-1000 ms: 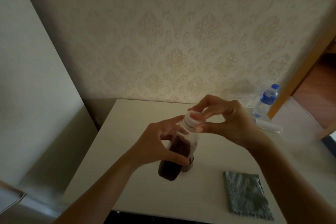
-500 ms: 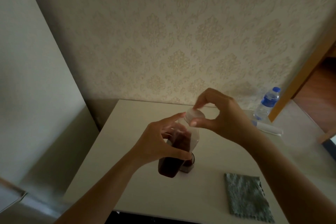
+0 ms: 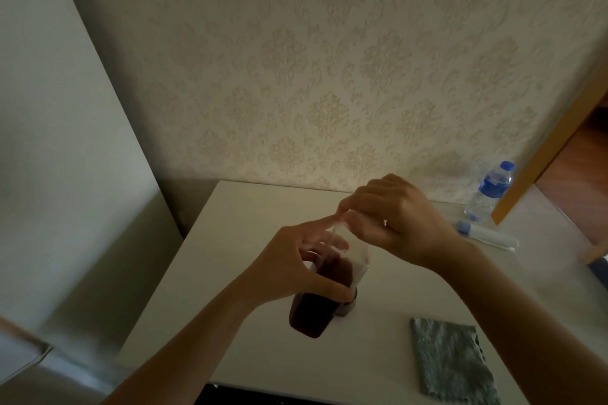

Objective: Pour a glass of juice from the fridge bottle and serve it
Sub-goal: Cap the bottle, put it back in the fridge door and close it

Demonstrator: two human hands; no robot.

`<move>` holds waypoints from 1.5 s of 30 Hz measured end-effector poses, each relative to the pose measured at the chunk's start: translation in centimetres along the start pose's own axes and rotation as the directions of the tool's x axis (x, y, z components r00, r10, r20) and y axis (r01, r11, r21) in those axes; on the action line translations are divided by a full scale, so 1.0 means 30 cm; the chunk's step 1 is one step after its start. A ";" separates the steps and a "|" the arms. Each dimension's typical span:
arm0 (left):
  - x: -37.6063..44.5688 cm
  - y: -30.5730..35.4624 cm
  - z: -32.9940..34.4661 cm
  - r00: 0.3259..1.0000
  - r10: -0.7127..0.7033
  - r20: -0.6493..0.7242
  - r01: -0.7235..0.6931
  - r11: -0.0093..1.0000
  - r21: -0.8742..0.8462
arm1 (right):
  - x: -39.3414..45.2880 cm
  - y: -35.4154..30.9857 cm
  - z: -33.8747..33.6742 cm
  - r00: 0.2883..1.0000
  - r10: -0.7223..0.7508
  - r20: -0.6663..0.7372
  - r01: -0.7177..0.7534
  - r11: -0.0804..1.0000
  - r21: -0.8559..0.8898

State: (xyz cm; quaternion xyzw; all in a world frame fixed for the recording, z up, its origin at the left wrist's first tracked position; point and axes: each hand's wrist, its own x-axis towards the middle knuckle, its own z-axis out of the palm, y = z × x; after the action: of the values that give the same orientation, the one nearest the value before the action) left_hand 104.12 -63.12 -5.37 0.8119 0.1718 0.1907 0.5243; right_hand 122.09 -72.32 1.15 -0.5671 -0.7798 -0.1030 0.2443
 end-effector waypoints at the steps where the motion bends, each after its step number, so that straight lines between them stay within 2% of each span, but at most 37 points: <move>1: 0.000 0.001 0.006 1.000 0.002 -0.019 -0.002 1.000 0.013 | 0.001 -0.001 0.008 0.999 0.035 0.013 -0.035 0.999 -0.027; 3: -0.002 0.002 0.032 0.995 0.013 -0.100 -0.003 0.996 0.092 | 0.014 -0.012 0.027 0.986 0.166 0.010 -0.163 0.976 -0.145; 5: -0.008 0.007 0.062 0.971 0.049 -0.236 0.016 0.963 0.268 | 0.032 -0.027 0.045 0.951 0.308 -0.032 -0.305 0.917 -0.257; 7: -0.010 0.008 0.073 0.938 0.097 -0.332 0.042 0.921 0.388 | 0.045 -0.032 0.051 0.943 0.331 -0.023 -0.323 0.903 -0.283; 9: -0.003 0.003 0.046 0.948 0.093 -0.306 0.026 0.932 0.362 | 0.044 -0.021 0.039 0.958 0.286 0.022 -0.280 0.950 -0.140; 11: 0.007 -0.003 -0.004 0.981 0.049 -0.189 -0.002 0.971 0.239 | 0.041 -0.011 0.021 0.979 0.202 0.035 -0.201 0.979 -0.010; 13: 0.011 -0.009 -0.035 0.994 0.045 -0.104 -0.026 0.984 0.177 | 0.046 -0.008 0.017 0.991 0.133 0.027 -0.133 0.991 0.001; 14: 0.009 -0.010 -0.037 0.993 0.050 -0.106 -0.030 0.983 0.179 | 0.051 -0.011 0.022 0.992 0.124 0.014 -0.124 0.992 -0.027; 17: -0.007 -0.008 -0.024 0.971 0.083 -0.225 -0.016 0.959 0.283 | 0.071 -0.029 0.049 0.980 0.192 -0.051 -0.197 0.973 -0.124; 20: -0.024 -0.007 -0.013 0.909 0.217 -0.357 -0.015 0.872 0.490 | 0.085 -0.055 0.076 0.947 0.301 -0.109 -0.315 0.939 -0.139; 22: -0.038 -0.008 -0.012 0.864 0.291 -0.412 -0.014 0.830 0.557 | 0.093 -0.075 0.097 0.924 0.370 -0.096 -0.380 0.914 -0.143; 25: -0.060 -0.006 -0.027 0.837 0.309 -0.452 0.021 0.807 0.591 | 0.120 -0.097 0.119 0.892 0.440 -0.102 -0.450 0.885 -0.118; 28: -0.073 -0.011 -0.071 0.854 0.312 -0.416 0.030 0.769 0.639 | 0.138 -0.123 0.132 0.895 0.435 -0.096 -0.442 0.894 -0.073; 30: -0.085 -0.012 -0.110 0.891 0.255 -0.377 0.031 0.793 0.609 | 0.140 -0.136 0.144 0.913 0.404 -0.066 -0.403 0.915 0.022; 32: -0.105 -0.024 -0.152 0.917 0.174 -0.358 0.038 0.857 0.514 | 0.138 -0.157 0.149 0.891 0.454 -0.021 -0.438 0.870 0.228; 33: -0.120 -0.032 -0.174 0.922 0.128 -0.365 0.045 0.901 0.431 | 0.134 -0.165 0.153 0.877 0.480 -0.006 -0.456 0.838 0.300; 35: -0.158 -0.049 -0.217 0.917 0.034 -0.397 0.064 0.971 0.232 | 0.123 -0.181 0.164 0.871 0.491 -0.005 -0.462 0.823 0.331; 37: -0.210 -0.064 -0.256 0.900 -0.018 -0.435 0.075 0.991 0.114 | 0.109 -0.193 0.172 0.879 0.476 0.002 -0.451 0.832 0.323; 40: -0.313 -0.050 -0.295 0.867 -0.039 -0.497 0.074 0.996 0.050 | 0.095 -0.220 0.177 0.898 0.430 0.096 -0.434 0.826 0.359; 45: -0.551 0.036 -0.341 0.767 -0.007 -0.641 0.083 0.993 0.089 | 0.093 -0.308 0.214 0.939 0.228 0.258 -0.318 0.859 0.402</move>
State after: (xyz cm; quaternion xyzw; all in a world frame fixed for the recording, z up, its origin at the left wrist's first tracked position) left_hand 84.85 -63.42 -2.66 0.7223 0.3697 0.4330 0.3925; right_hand 111.10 -70.28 -1.91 -0.6102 -0.7147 0.1683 0.2974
